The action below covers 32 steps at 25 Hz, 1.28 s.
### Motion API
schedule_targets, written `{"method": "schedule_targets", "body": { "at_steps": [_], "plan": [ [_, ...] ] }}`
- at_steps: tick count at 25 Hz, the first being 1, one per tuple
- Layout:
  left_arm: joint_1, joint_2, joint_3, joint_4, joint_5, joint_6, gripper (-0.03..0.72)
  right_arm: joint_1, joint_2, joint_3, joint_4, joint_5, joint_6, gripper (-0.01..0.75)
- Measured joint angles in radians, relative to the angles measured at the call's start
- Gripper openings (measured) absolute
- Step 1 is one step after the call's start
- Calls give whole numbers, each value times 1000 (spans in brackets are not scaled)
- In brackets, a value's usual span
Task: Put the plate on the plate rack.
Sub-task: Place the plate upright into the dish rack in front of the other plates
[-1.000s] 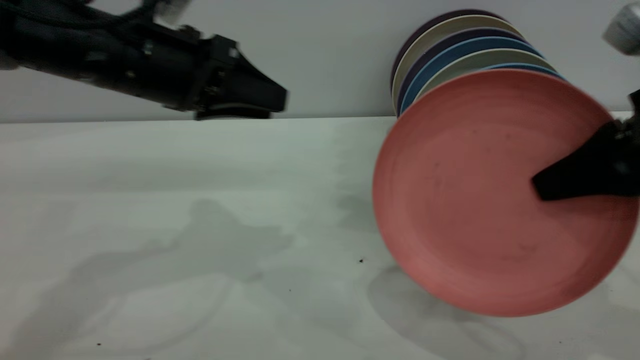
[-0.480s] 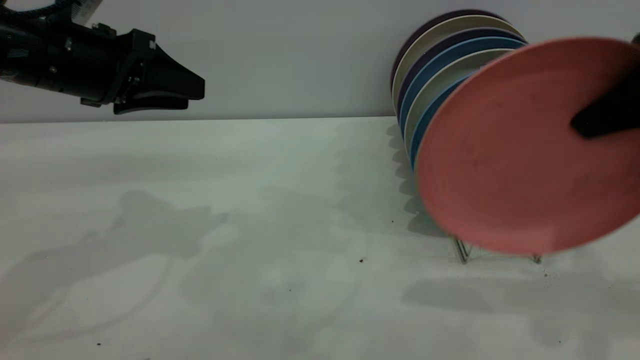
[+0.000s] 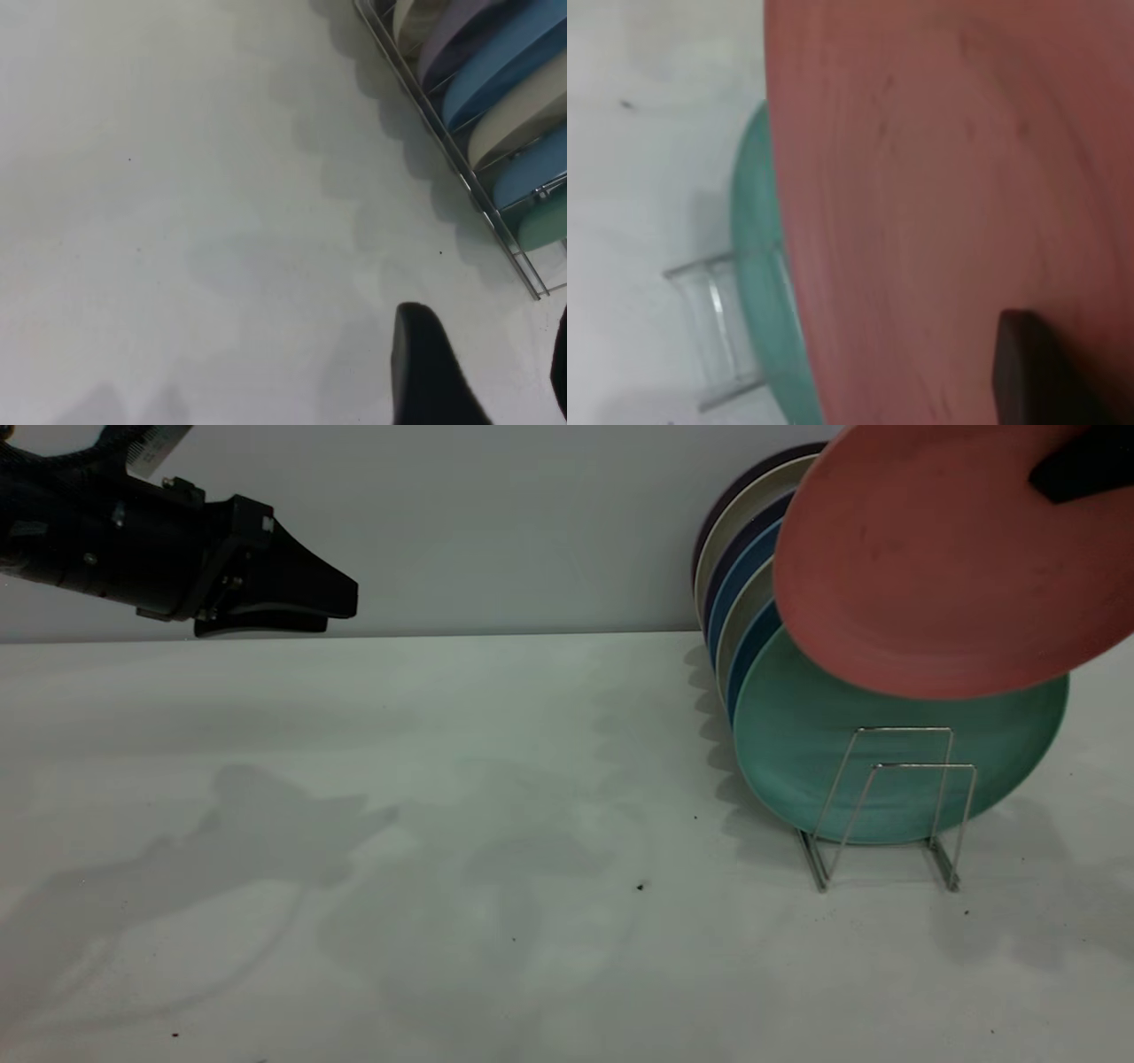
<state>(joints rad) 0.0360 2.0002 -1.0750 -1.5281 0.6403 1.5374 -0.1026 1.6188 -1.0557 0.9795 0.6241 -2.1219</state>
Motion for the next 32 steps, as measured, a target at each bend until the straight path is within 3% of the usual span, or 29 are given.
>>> {"method": "schedule_targets", "body": {
  "at_steps": [24,27,32],
  "plan": [
    [0,0,0,3,-30,0,379,0,195,-14,0,26,0,141],
    [0,0,0,3,-30,-3,379,0,195,-14,7,83,0,214],
    [0,0,0,3,-41,-19,379,0,195,-14,9,167,48,424]
  ]
}}
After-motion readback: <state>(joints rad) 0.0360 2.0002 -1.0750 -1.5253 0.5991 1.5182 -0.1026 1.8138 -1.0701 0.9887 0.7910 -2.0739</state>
